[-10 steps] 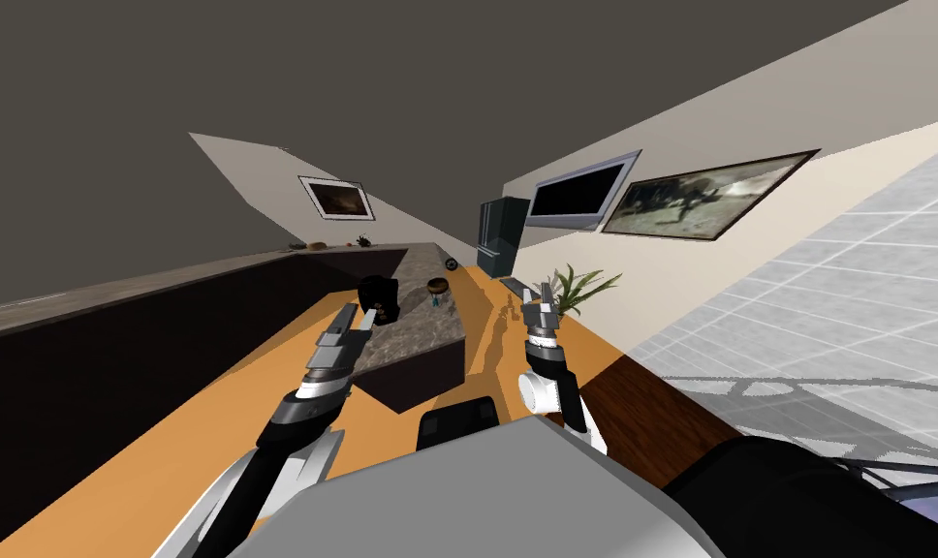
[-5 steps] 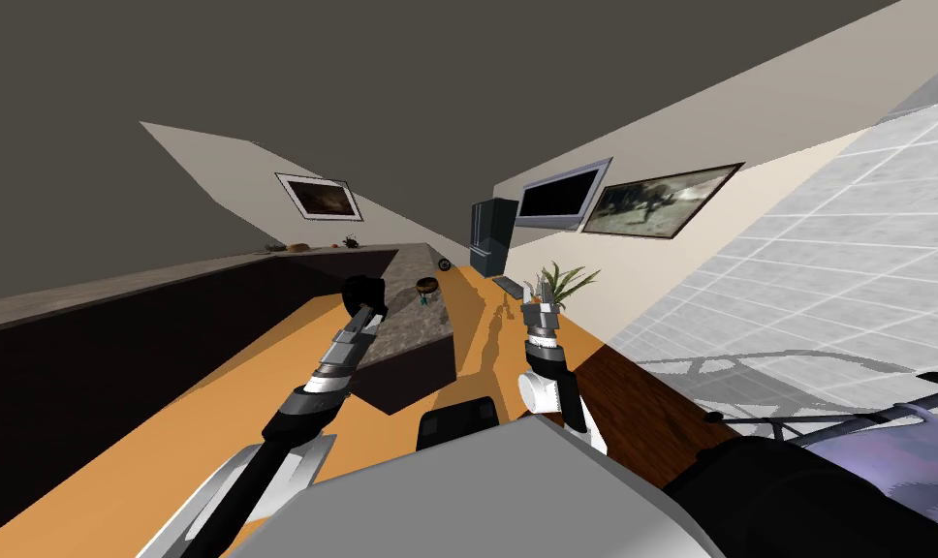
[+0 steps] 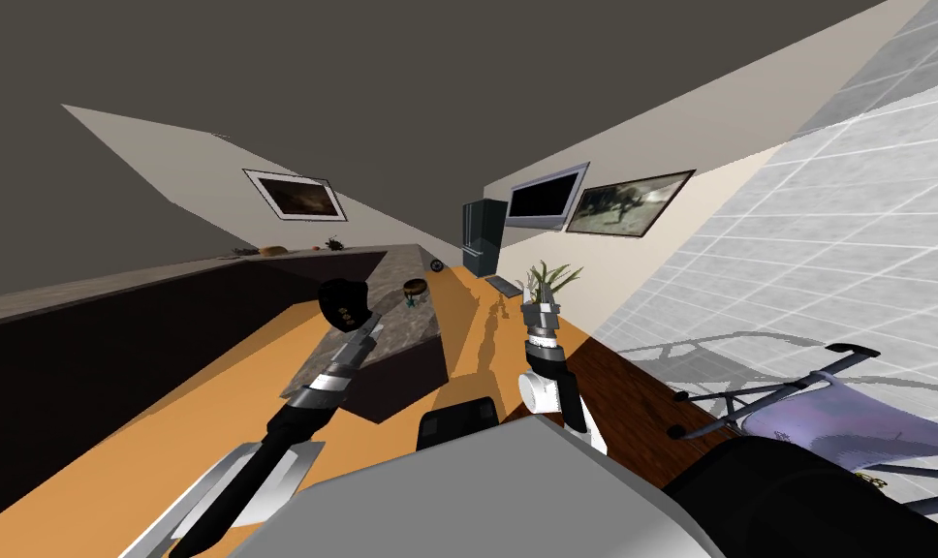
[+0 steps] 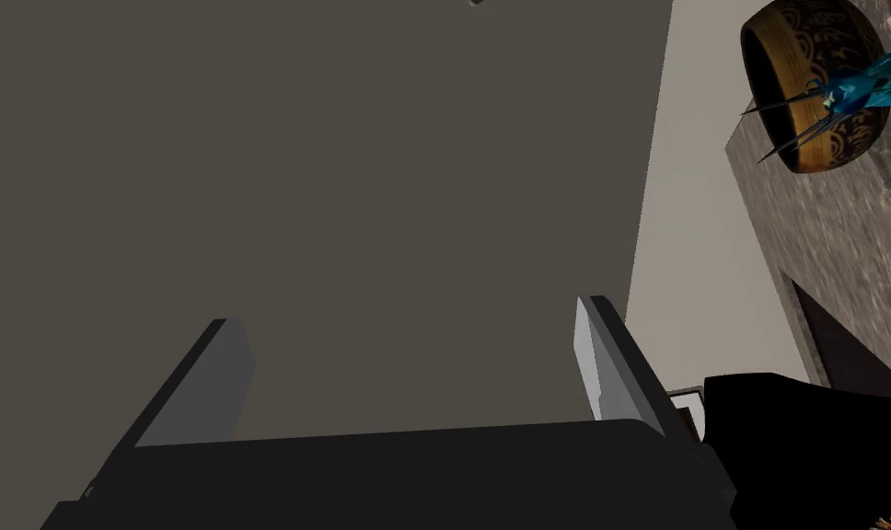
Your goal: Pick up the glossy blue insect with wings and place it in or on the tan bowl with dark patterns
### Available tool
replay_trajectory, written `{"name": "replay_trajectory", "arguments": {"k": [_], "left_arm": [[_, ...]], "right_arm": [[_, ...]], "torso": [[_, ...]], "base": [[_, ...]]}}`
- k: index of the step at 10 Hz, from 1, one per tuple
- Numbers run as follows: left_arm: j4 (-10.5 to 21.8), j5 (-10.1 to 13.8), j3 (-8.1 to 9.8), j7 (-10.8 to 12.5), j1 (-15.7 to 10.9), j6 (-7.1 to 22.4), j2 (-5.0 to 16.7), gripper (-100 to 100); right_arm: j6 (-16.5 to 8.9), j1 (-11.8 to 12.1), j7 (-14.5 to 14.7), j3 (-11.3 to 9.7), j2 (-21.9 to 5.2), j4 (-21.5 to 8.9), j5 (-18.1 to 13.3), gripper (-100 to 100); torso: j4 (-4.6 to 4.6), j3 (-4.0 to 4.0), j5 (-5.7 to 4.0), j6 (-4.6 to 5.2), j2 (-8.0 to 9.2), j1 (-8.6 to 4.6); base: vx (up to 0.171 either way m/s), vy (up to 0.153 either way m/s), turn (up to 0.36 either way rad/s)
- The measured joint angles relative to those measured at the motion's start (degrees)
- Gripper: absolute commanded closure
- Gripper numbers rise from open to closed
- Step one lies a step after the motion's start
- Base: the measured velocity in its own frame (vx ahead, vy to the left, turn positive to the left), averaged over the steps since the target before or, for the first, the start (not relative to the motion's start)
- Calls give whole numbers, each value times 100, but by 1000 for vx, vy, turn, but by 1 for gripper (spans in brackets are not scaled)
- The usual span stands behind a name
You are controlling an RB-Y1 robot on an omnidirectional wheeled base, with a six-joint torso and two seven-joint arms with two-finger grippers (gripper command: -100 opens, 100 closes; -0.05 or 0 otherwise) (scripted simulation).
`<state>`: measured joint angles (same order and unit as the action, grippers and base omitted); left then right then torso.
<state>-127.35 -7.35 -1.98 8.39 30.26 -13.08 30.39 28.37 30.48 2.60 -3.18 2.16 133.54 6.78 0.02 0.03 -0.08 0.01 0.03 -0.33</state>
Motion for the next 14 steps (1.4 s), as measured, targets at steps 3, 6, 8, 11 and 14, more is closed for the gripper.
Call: {"name": "replay_trajectory", "arguments": {"k": [3, 6, 8, 11, 14], "left_arm": [[300, 85, -29, 63, -112, 371, 468, -100], [517, 155, -117, 44, -65, 754, 913, -100], [711, 215, -147, 55, -82, 917, 1205, -100], [1142, 298, -315, 13, -214, 1298, 1652, -100], [1358, 419, -341, 21, -201, 1596, 2135, -100]], "right_arm": [[0, 0, 0, 0, 0, 0, 0, 0], [0, 1, 0, 1, 0, 0, 0, 0], [0, 1, 0, 1, -1, 0, 0, 0], [0, 1, 0, 1, -1, 0, 0, 0], [0, 1, 0, 1, -1, 1, 0, 0]], "torso": [[-3, -8, 2, 0, -13, 10], [-4, -10, 2, -1, -17, 13], [-4, -11, 4, -1, -18, 21], [-7, -17, 3, -1, -28, 11], [-5, -13, 4, -4, -22, 25]], "base": [[38, -82, -135], [41, -60, -53], [70, -64, -133], [67, -62, -73], [69, -44, -90]]}}
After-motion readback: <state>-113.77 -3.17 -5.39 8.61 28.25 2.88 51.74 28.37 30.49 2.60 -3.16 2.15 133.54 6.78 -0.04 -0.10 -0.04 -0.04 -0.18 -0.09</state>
